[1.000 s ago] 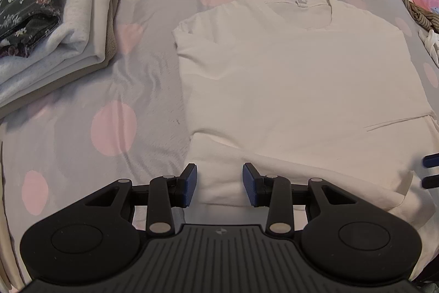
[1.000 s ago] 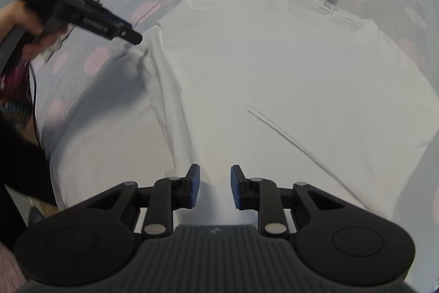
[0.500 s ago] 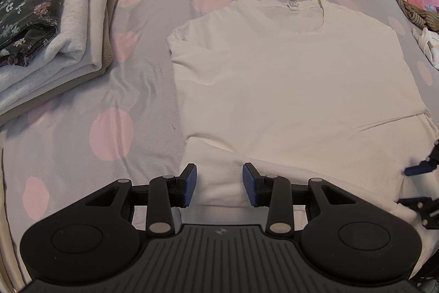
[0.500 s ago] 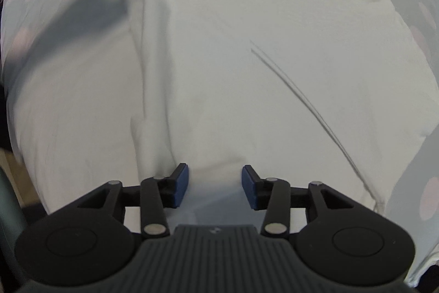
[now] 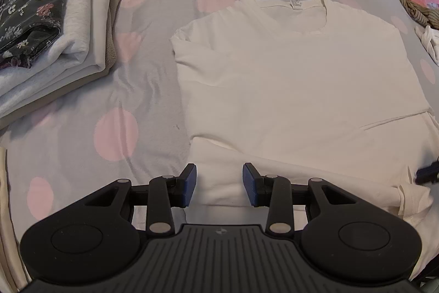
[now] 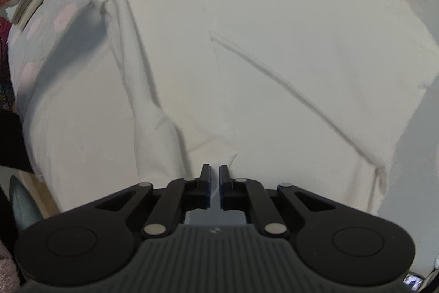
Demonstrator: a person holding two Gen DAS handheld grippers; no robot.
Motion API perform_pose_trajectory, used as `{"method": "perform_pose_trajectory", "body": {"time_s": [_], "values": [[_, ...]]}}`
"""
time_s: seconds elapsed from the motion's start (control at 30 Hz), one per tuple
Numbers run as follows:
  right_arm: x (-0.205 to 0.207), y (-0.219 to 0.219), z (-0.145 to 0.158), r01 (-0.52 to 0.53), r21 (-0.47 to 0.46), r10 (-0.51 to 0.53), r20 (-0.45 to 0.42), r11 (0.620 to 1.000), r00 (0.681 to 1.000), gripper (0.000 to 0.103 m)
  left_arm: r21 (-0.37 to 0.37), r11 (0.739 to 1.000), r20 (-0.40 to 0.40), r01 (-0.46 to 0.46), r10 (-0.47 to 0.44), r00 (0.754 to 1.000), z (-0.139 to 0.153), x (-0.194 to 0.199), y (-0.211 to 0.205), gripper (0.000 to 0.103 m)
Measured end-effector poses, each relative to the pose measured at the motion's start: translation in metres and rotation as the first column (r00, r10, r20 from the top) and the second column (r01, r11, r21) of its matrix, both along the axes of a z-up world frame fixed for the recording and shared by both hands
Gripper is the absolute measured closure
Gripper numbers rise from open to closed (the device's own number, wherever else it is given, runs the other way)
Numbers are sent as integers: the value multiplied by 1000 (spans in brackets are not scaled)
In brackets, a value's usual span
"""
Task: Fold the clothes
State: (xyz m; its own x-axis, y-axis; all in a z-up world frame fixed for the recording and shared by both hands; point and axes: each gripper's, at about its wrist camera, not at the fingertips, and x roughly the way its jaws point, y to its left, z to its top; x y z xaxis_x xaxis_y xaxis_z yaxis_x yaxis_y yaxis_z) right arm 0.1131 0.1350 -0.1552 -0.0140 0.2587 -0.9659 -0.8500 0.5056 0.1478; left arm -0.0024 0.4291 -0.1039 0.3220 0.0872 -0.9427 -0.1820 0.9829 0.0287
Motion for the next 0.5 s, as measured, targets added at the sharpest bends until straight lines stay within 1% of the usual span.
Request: {"method": "perform_pose_trajectory", "body": {"time_s": [0.03,0.07,0.1,0.17,0.2,0.23,0.37,0.4,0.43,0.5], "values": [[1,0,6,-2,2,2,29,1000,1000,91,1,1000,1,0,0,1000,0,0,0,68],[0,1,12,-1,16,1,38,1000,999,90,2,1000,2,0,0,1000,0,0,0,68],[-1,4,17,0,39,-1,34,999,999,90,2,1000,0,0,0,1000,0,0,1,68],[-5,11,28,-2,80,0,27,997,1000,84,3,1000,-4,-1,1,1000,-1,1,0,68],[-10,15,32,-15,94,12,27,995,1000,74,5,1000,-7,-1,1,1000,-1,1,0,68],[-15,19,36,-28,107,25,27,994,999,70,7,1000,-9,-1,1,1000,-2,2,0,68],[-38,39,45,-94,124,90,35,988,995,69,9,1000,-11,10,-10,1000,-1,2,-3,68],[-44,44,45,-109,123,105,33,986,994,66,10,1000,-10,13,-13,1000,-1,2,-3,68],[-49,47,44,-119,113,116,35,986,993,64,10,1000,-9,13,-13,1000,-1,1,-3,68],[-56,49,35,-126,63,123,59,990,991,64,8,1000,-7,11,-11,1000,0,0,-2,68]]}}
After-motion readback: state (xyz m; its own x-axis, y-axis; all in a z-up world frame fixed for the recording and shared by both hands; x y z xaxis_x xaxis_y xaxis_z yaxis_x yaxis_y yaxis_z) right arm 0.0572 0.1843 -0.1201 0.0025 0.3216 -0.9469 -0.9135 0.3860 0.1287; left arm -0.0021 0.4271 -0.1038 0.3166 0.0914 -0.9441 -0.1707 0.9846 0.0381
